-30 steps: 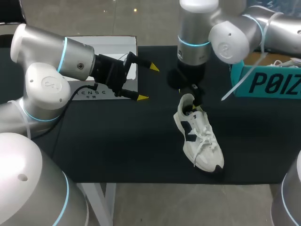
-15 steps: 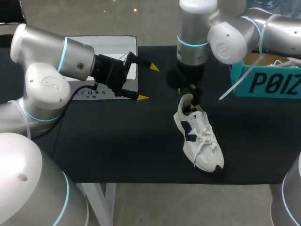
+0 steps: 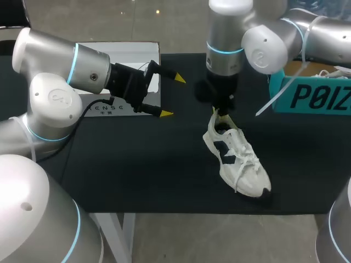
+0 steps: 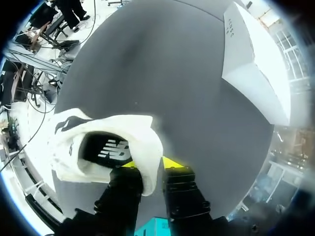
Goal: Take the shoe out of the shoebox, open the shoe tongue, remove and reinsert the insole, then place the shoe into the shoebox
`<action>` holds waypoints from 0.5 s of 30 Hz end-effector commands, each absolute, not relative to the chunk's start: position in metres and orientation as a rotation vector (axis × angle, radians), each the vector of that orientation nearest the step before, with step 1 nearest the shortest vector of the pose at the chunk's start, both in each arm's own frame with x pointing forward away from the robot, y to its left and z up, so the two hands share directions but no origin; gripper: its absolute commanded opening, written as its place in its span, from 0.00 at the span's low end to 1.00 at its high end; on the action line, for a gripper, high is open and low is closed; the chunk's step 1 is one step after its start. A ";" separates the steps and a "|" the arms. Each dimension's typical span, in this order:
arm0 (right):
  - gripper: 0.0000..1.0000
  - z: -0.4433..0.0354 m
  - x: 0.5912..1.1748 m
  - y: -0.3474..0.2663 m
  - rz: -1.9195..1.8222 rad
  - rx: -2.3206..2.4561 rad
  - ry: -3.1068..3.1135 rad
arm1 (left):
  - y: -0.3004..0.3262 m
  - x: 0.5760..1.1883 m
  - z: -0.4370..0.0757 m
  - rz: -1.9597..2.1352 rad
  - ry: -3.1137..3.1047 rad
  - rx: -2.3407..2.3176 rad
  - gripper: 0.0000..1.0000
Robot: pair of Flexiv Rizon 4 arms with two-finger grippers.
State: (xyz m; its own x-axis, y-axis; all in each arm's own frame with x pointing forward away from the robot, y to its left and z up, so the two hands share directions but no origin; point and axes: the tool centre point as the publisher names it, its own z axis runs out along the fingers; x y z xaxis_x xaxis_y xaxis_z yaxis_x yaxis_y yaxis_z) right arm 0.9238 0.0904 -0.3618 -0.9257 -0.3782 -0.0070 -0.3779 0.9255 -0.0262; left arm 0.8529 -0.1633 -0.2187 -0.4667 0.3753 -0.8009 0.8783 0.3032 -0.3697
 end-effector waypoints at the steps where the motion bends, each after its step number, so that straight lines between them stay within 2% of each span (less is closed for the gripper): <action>1: 0.00 -0.360 0.923 0.092 -0.037 -0.602 3.072 | -0.163 0.853 -0.219 -1.101 1.986 1.112 1.00; 8: 0.00 -0.347 0.916 0.093 -0.018 -0.572 3.062 | -0.163 0.853 -0.219 -1.101 1.986 1.112 1.00; 15: 0.00 -0.300 0.914 0.091 -0.032 -0.521 3.026 | -0.163 0.853 -0.219 -1.101 1.986 1.112 1.00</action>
